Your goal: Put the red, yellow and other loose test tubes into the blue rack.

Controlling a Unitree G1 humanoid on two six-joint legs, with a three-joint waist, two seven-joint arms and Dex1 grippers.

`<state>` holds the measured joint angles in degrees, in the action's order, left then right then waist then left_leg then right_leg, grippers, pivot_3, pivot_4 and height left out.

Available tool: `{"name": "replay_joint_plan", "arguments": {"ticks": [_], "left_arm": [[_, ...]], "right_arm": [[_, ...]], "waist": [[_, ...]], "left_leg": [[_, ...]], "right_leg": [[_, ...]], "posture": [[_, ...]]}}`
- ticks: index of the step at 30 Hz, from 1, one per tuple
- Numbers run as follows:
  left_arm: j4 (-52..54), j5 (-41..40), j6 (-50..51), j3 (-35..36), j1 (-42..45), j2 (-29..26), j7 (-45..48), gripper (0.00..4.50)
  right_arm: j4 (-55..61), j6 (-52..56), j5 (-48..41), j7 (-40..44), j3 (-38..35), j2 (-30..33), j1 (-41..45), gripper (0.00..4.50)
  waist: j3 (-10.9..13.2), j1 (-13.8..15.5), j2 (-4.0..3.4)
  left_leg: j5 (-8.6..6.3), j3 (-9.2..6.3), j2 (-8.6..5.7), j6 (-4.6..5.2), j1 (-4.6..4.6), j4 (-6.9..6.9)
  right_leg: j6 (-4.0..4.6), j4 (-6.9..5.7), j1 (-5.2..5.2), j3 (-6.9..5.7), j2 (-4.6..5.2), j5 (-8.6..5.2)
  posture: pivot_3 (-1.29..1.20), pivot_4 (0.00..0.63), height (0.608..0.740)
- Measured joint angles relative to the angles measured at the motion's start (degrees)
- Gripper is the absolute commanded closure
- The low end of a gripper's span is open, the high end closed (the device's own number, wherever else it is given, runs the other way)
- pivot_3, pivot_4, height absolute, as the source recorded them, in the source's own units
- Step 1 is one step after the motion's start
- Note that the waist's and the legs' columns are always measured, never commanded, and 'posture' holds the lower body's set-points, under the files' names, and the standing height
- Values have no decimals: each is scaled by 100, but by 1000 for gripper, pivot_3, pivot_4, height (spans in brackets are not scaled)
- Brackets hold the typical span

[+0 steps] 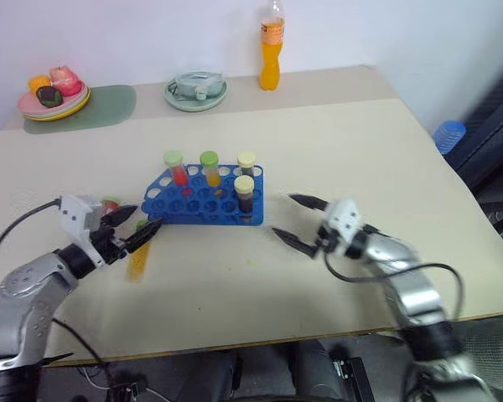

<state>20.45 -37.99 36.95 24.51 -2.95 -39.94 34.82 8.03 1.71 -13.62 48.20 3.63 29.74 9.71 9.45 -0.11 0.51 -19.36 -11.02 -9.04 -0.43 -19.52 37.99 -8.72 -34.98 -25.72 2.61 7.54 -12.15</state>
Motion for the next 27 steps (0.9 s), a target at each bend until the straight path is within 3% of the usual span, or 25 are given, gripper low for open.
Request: {"name": "replay_joint_plan", "arguments": {"ticks": [4, 10, 19, 27], "left_arm": [[661, -615, 1930, 368, 298, -557, -963, 729], [485, -1166, 5195, 240, 1914, -1004, -2138, 729], [-730, -2659, 5508, -1109, 2952, -1581, -3250, 729], [-1726, -3413, 5508, -1970, 3541, -1492, -4578, 729]], "right_arm": [[491, 314, -158, 1, -367, 357, -105, 376], [727, 603, -365, 25, -569, 552, -15, 376], [1273, 709, -1041, 1035, -647, 1107, -503, 376], [1430, 700, -1261, 1246, -712, 1182, -492, 376]], "waist": [[4, 22, -3], [16, 93, 18], [24, 81, 28], [25, 98, 31]], "left_leg": [[-15, 8, 5, 25, 16, 1], [0, 2, 4, -2, 12, 4], [-6, 8, 5, -5, 12, 4], [-5, 8, 5, -6, 11, 7]], "right_leg": [[0, -7, 10, 1, -1, 0], [0, -3, 11, -1, -3, 0], [0, 5, 10, 0, -2, 1], [0, 3, 9, 0, -1, 1]], "posture": [[0, 150, 740], [0, 150, 740], [0, 150, 740], [0, 150, 740]]}}
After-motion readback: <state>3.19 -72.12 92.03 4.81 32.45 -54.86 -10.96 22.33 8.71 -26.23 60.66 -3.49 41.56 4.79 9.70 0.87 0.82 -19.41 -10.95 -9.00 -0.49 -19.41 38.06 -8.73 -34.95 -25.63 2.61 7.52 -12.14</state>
